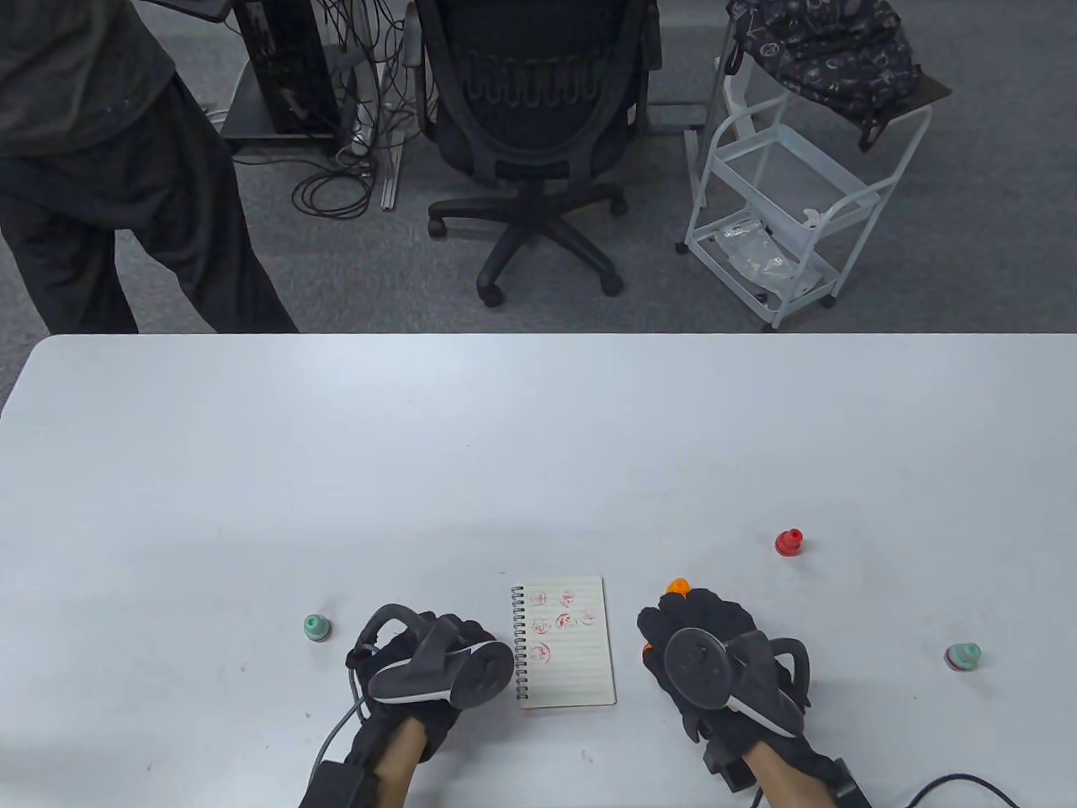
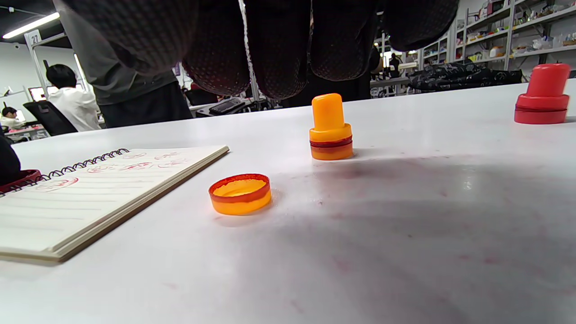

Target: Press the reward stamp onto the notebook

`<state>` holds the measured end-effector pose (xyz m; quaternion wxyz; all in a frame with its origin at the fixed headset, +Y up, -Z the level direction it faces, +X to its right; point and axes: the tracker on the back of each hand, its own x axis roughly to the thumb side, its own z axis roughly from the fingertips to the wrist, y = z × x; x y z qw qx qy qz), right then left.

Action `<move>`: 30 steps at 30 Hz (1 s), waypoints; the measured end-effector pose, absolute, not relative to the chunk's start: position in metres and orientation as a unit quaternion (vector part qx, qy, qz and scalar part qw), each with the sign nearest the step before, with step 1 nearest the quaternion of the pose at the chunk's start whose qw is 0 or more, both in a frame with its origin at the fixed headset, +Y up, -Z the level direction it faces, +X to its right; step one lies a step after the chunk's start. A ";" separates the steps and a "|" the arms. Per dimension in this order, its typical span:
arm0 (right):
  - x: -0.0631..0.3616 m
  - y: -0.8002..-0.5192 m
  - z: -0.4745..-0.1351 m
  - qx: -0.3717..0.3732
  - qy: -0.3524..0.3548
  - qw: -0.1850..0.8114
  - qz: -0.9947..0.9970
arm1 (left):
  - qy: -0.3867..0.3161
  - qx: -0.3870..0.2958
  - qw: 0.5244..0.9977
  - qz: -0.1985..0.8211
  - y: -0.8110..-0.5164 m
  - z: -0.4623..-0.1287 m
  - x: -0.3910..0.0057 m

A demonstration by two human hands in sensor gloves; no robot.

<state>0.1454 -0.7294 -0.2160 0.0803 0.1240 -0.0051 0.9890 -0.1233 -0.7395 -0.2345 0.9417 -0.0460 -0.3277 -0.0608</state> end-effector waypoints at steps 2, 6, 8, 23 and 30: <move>0.145 -0.729 -0.216 0.125 -0.005 0.080 0.989 | -0.328 -0.046 0.941 -0.065 -0.739 -0.234 -0.122; 0.145 -0.729 -0.216 0.125 -0.006 0.082 0.989 | -0.326 -0.051 0.942 -0.056 -0.741 -0.235 -0.124; 0.145 -0.729 -0.216 0.124 -0.006 0.084 0.989 | -0.327 -0.052 0.942 -0.057 -0.742 -0.234 -0.125; 0.149 -0.724 -0.215 0.121 -0.016 0.096 0.988 | -0.314 -0.021 0.949 -0.016 -0.729 -0.229 -0.134; 0.152 -0.720 -0.214 0.121 -0.029 0.102 0.987 | -0.337 0.004 0.941 0.028 -0.719 -0.226 -0.119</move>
